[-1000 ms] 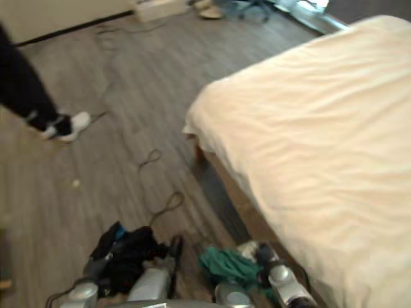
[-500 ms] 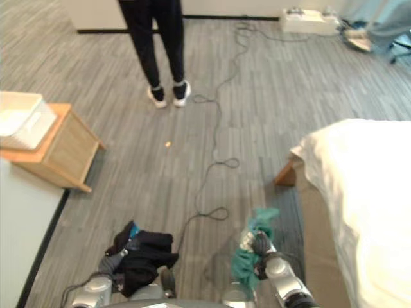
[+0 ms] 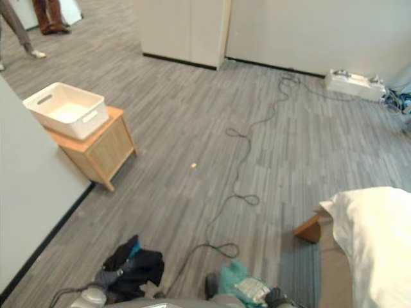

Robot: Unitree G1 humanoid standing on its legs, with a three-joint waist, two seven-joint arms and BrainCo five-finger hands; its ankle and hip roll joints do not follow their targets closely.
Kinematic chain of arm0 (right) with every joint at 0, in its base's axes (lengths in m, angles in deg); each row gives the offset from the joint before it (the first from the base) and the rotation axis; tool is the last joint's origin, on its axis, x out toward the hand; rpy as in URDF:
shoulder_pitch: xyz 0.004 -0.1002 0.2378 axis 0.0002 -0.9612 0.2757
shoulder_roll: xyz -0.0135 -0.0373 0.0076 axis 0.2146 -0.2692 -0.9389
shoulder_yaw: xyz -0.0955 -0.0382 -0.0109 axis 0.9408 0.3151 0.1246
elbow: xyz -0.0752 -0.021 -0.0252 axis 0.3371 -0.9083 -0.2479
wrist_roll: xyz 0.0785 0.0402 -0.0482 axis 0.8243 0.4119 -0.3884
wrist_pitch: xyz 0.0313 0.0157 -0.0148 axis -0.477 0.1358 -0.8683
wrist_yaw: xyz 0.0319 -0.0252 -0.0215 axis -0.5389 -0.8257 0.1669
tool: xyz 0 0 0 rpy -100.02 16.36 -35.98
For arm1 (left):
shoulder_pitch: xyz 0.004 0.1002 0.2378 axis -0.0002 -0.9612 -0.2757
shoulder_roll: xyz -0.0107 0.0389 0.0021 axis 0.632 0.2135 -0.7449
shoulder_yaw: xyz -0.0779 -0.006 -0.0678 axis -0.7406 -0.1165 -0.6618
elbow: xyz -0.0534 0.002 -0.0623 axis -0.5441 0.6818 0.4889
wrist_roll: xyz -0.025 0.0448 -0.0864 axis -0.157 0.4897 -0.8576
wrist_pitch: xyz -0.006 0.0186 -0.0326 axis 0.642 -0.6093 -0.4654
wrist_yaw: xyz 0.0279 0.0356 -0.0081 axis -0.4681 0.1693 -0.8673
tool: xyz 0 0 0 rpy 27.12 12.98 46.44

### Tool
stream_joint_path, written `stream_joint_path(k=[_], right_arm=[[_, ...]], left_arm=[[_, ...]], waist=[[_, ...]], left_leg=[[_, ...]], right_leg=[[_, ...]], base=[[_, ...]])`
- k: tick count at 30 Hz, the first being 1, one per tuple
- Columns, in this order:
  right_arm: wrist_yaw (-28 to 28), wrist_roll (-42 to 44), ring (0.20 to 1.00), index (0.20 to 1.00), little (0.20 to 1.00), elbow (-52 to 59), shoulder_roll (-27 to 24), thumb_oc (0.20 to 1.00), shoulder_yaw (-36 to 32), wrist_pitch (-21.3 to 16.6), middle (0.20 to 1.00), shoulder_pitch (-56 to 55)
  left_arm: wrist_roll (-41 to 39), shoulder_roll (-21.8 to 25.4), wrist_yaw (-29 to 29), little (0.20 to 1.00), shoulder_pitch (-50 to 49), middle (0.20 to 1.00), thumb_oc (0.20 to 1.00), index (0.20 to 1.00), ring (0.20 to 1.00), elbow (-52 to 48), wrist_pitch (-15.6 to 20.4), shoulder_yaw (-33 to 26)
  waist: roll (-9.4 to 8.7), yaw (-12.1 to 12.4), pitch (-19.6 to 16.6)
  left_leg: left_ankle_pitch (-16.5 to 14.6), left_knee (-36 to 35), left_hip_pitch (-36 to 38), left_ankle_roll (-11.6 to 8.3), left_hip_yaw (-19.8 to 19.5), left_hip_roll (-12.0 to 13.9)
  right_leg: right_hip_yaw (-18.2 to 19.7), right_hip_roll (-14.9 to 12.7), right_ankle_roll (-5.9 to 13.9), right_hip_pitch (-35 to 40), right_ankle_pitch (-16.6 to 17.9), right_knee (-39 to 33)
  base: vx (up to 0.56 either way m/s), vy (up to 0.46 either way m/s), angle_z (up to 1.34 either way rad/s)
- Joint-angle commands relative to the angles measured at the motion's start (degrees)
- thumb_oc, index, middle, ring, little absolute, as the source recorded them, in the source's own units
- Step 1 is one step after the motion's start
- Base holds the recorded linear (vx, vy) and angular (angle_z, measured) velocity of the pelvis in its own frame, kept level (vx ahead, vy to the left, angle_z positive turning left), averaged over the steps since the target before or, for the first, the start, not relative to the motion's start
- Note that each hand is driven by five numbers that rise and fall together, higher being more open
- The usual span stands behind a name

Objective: Tidy up the quilt and then pick up the clothes from the bed and put them into the laundry hamper.

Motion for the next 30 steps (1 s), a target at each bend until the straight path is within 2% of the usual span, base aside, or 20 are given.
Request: stream_joint_path(k=[1,2,5,8,11,15,16,17,18,19,20,21,22,23,25,26,27,28,29,30], right_arm=[[2.16,0.73,0.200,0.200,0.200,8.11,-5.89,0.200,-1.56,-1.88,0.200,2.60],[2.18,0.87,0.200,0.200,0.200,9.12,-6.24,0.200,-1.78,-1.75,0.200,2.19],[2.05,0.94,0.200,0.200,0.200,10.97,-6.93,0.200,-2.08,-1.61,0.200,1.97],[2.19,0.97,0.200,0.200,0.200,11.83,-7.65,0.200,-2.47,-1.66,0.200,2.43],[2.40,0.13,0.200,0.200,0.200,12.41,-8.18,0.200,-2.28,-1.81,0.200,2.98],[1.93,-0.68,0.200,0.200,0.200,12.31,-7.28,0.200,-2.09,-1.62,0.200,2.88],[2.02,-1.46,0.200,0.200,0.200,11.18,-6.22,0.200,-1.89,-1.80,0.200,2.52],[2.02,-1.46,0.200,0.200,0.200,11.17,-6.23,0.200,-1.89,-1.80,0.200,2.54],[1.59,-2.29,0.200,0.200,0.200,9.35,-5.61,0.200,-1.81,-1.27,0.200,2.75],[1.60,-2.54,0.200,0.200,0.200,9.30,-5.52,0.200,-1.43,-1.22,0.200,2.93],[1.60,-2.54,0.200,0.200,0.200,9.29,-5.54,0.200,-1.43,-1.22,0.200,2.95],[1.61,-2.68,0.200,0.200,0.200,9.47,-5.45,0.200,-1.13,-1.40,0.200,3.11],[1.85,-2.35,0.200,0.200,0.200,9.63,-5.50,0.200,-1.01,-1.55,0.200,3.42],[1.93,-2.09,0.200,0.200,0.200,10.00,-5.54,0.200,-1.07,-1.68,0.200,3.25],[1.93,-2.09,0.200,0.200,0.200,9.99,-5.56,0.200,-1.07,-1.68,0.200,3.26],[2.34,-1.03,0.200,0.200,0.200,10.92,-5.55,0.200,-1.72,-2.08,0.200,2.59],[2.78,-0.31,0.200,0.200,0.200,11.44,-5.76,0.200,-2.36,-1.98,0.200,2.03],[2.79,-0.31,0.200,0.200,0.200,11.46,-5.76,0.200,-2.38,-1.97,0.200,1.98],[3.11,-0.13,0.200,0.200,0.200,10.99,-5.96,0.200,-2.65,-1.87,0.200,1.92],[3.04,-0.40,0.200,0.200,0.200,10.17,-5.88,0.200,-2.85,-1.20,0.200,1.94]], left_arm=[[-0.73,0.81,-0.80,0.200,5.84,0.200,0.200,0.200,0.200,-2.98,1.96,0.01],[-0.86,0.90,-1.08,0.200,5.71,0.200,0.200,0.200,0.200,-3.81,1.95,-0.01],[-1.29,0.92,-1.26,0.200,5.22,0.200,0.200,0.200,0.200,-4.73,1.82,-0.11],[-1.45,0.68,-1.14,0.200,3.81,0.200,0.200,0.200,0.200,-5.22,1.93,-0.81],[-1.86,0.75,-0.73,0.200,2.22,0.200,0.200,0.200,0.200,-6.41,2.28,-1.95],[-1.41,1.07,-0.24,0.200,1.35,0.200,0.200,0.200,0.200,-6.03,1.92,-2.89],[-1.03,1.18,-0.11,0.200,1.48,0.200,0.200,0.200,0.200,-5.28,1.69,-2.87],[-1.03,1.17,-0.11,0.200,1.50,0.200,0.200,0.200,0.200,-5.27,1.70,-2.87],[-0.04,1.33,0.49,0.200,2.27,0.200,0.200,0.200,0.200,-4.84,1.24,-1.94],[0.11,1.37,0.32,0.200,2.43,0.200,0.200,0.200,0.200,-5.22,1.14,-1.59],[0.11,1.34,0.32,0.200,2.45,0.200,0.200,0.200,0.200,-5.22,1.13,-1.60],[-0.01,1.50,0.15,0.200,2.81,0.200,0.200,0.200,0.200,-5.52,1.19,-1.25],[0.02,1.87,-0.18,0.200,4.14,0.200,0.200,0.200,0.200,-7.09,1.12,-0.10],[0.26,2.06,-0.11,0.200,5.00,0.200,0.200,0.200,0.200,-7.94,1.18,0.45],[0.26,2.04,-0.11,0.200,5.01,0.200,0.200,0.200,0.200,-7.94,1.18,0.44],[0.34,2.53,-0.41,0.200,6.67,0.200,0.200,0.200,0.200,-9.11,1.37,1.33],[0.46,2.90,-0.53,0.200,8.02,0.200,0.200,0.200,0.200,-9.07,1.61,2.11],[0.45,2.89,-0.54,0.200,8.02,0.200,0.200,0.200,0.200,-9.03,1.63,2.15],[0.56,2.92,-0.52,0.200,8.79,0.200,0.200,0.200,0.200,-8.37,1.70,2.20],[1.96,2.84,-0.28,0.200,8.58,0.200,0.200,0.200,0.200,-6.74,1.78,2.32]], waist=[[-1.16,2.02,8.26],[-1.37,2.13,8.49],[-1.36,2.44,8.35],[-0.44,3.59,7.23],[1.57,5.02,6.04],[1.10,5.43,5.18],[-0.56,5.51,4.35],[-0.39,5.62,4.19],[-1.21,4.91,5.16],[-0.35,3.78,6.37],[-0.16,3.90,6.24],[0.95,3.00,6.94],[2.89,0.38,8.32],[3.30,-0.97,8.82],[3.47,-0.98,8.76],[3.54,-2.97,9.36],[2.91,-4.35,8.95],[3.16,-4.68,9.25],[3.12,-5.27,9.24],[2.86,-6.24,8.53]], left_leg=[[6.16,27.14,-14.17,-2.21,-4.84,-1.81],[6.34,30.43,-16.06,-1.70,-3.86,-1.21],[5.14,30.79,-18.53,-1.07,-1.60,-1.50],[3.16,20.89,-19.50,-0.25,1.70,-3.04],[7.27,4.02,-20.05,-0.78,5.04,-3.23],[8.39,2.17,-19.80,0.13,8.35,-2.85],[8.44,2.98,-19.07,2.14,7.37,-4.59],[8.49,3.03,-19.30,2.09,7.40,-4.32],[6.34,2.68,-16.13,3.99,6.13,-6.28],[5.75,1.60,-13.18,4.58,5.41,-6.04],[5.80,1.61,-13.35,4.53,5.49,-5.78],[5.42,0.21,-10.74,4.90,4.78,-5.15],[4.34,-1.96,-5.90,5.44,2.09,-4.92],[3.60,-2.01,-4.15,5.48,0.41,-5.12],[3.63,-2.01,-4.24,5.44,0.38,-4.94],[2.25,-2.01,-1.55,5.01,-2.75,-5.89],[-0.10,-1.97,0.49,3.93,-4.53,-6.85],[-0.26,-1.97,0.95,3.95,-4.90,-6.63],[-1.78,-2.01,2.37,3.52,-5.77,-6.83],[-4.86,-2.01,5.54,2.63,-6.51,-7.13]], right_leg=[[0.01,-2.53,3.53,6.86,-13.44,5.03],[-0.33,-2.79,3.15,7.64,-13.74,4.89],[-0.45,-3.20,3.02,9.82,-14.52,3.80],[0.45,-3.39,3.83,12.64,-15.96,1.42],[0.43,-2.97,5.05,16.78,-18.83,0.02],[-0.07,-3.59,5.98,18.59,-21.04,2.58],[0.15,-4.44,7.75,17.42,-19.12,11.44],[0.29,-4.21,7.68,17.14,-18.96,11.46],[0.86,-5.40,12.42,11.00,-9.52,27.30],[1.24,-5.09,12.83,6.59,-4.90,36.27],[1.35,-4.85,12.78,6.37,-4.70,36.21],[1.21,-3.97,12.69,2.86,-3.30,42.16],[0.63,-1.00,10.37,-4.65,-7.60,49.39],[1.04,1.05,9.34,-7.27,-9.69,48.05],[0.97,1.21,9.31,-7.29,-9.50,47.84],[2.41,3.76,8.20,-10.44,-12.43,38.59],[3.38,1.82,7.72,-9.64,-12.94,20.04],[2.97,1.85,7.72,-8.67,-12.76,19.15],[3.15,0.41,8.04,-9.47,-11.16,11.13],[3.16,-1.82,10.21,-12.21,-7.03,3.53]], base=[[0.12,-0.155,-0.30],[0.12,-0.154,-0.07],[0.28,-0.020,-0.08],[0.31,0.070,-0.28],[0.52,0.164,-0.33],[0.59,0.164,-0.11],[0.41,0.106,-0.17],[0.71,0.233,-0.12],[0.43,0.213,0.02],[0.44,0.214,0.03],[0.29,0.158,0.26],[0.51,0.187,0.35],[0.72,0.216,0.41],[0.56,0.145,0.31],[0.29,0.020,0.92],[0.75,0.002,1.15],[0.76,0.008,0.88],[0.61,-0.009,1.06],[0.64,-0.029,1.26],[0.87,-0.062,1.00]])
